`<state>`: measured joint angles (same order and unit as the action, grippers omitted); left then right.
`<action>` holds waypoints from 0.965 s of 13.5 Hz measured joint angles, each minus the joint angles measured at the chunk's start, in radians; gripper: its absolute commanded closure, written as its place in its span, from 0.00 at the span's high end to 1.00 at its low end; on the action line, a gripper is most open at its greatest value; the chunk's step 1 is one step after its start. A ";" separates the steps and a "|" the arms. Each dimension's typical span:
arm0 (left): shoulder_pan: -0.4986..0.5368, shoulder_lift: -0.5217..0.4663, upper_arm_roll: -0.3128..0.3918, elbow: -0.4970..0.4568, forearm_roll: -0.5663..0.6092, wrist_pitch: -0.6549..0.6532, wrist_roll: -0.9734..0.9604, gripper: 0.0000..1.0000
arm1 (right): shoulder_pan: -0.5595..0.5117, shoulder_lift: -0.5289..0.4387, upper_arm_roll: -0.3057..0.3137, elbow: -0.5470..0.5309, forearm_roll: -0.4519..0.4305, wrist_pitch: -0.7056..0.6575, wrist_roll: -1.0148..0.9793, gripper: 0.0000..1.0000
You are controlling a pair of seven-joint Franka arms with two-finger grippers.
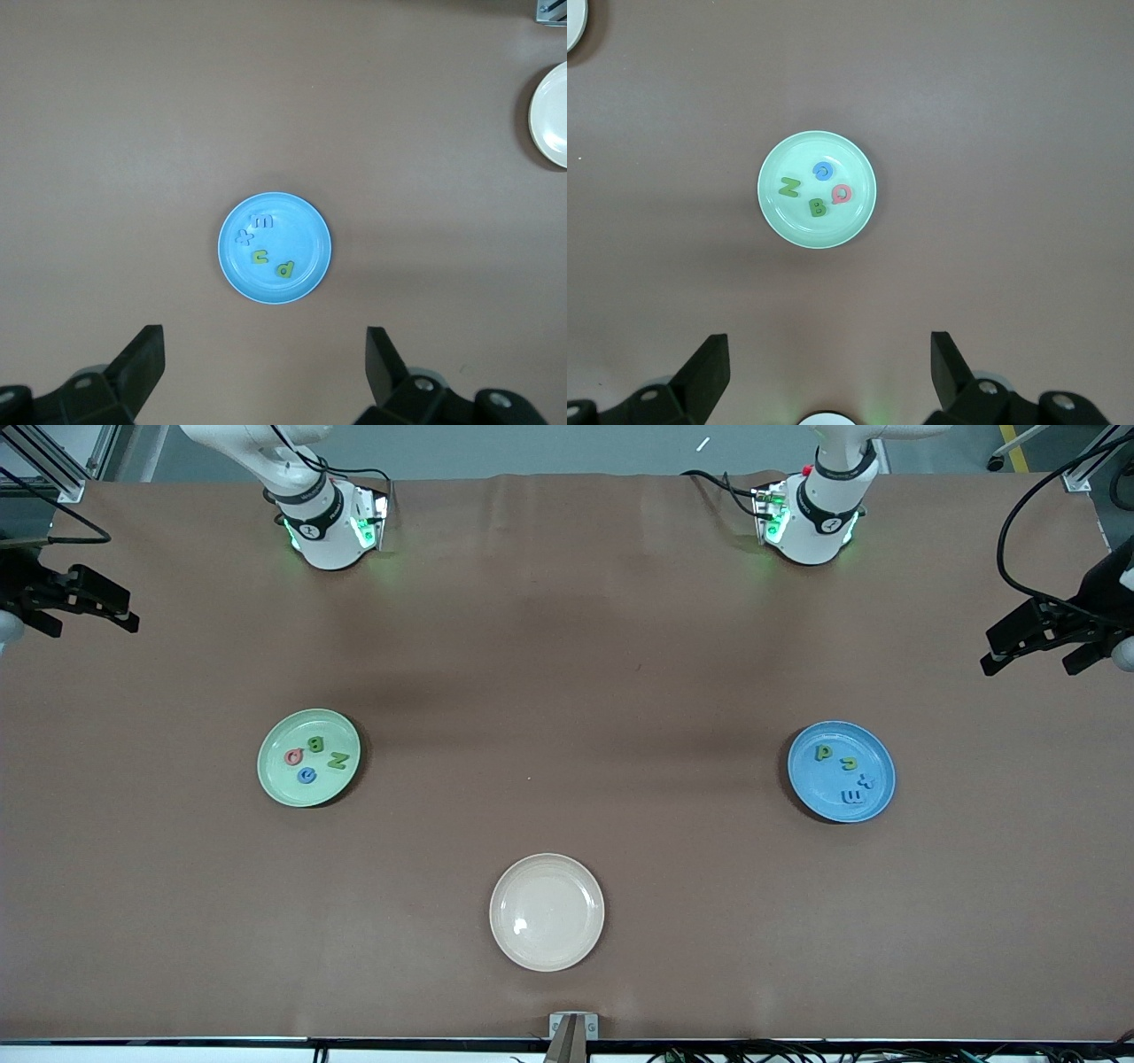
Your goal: Sort upper and lower case letters into plates
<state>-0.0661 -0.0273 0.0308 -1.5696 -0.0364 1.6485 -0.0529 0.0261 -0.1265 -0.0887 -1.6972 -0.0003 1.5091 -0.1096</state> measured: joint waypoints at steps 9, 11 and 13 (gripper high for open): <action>0.000 0.004 -0.003 0.000 0.000 0.000 -0.002 1.00 | 0.000 0.000 0.000 0.000 0.001 0.000 0.044 1.00; 0.000 0.004 -0.005 0.000 0.000 0.000 -0.002 1.00 | 0.000 0.000 0.000 0.000 0.001 0.000 0.045 1.00; 0.000 0.004 -0.005 0.000 0.000 0.000 -0.002 1.00 | 0.000 0.000 0.000 0.000 0.001 0.000 0.046 1.00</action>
<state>-0.0664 -0.0238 0.0254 -1.5696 -0.0364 1.6485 -0.0553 0.0261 -0.1265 -0.0890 -1.6973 0.0004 1.5096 -0.0637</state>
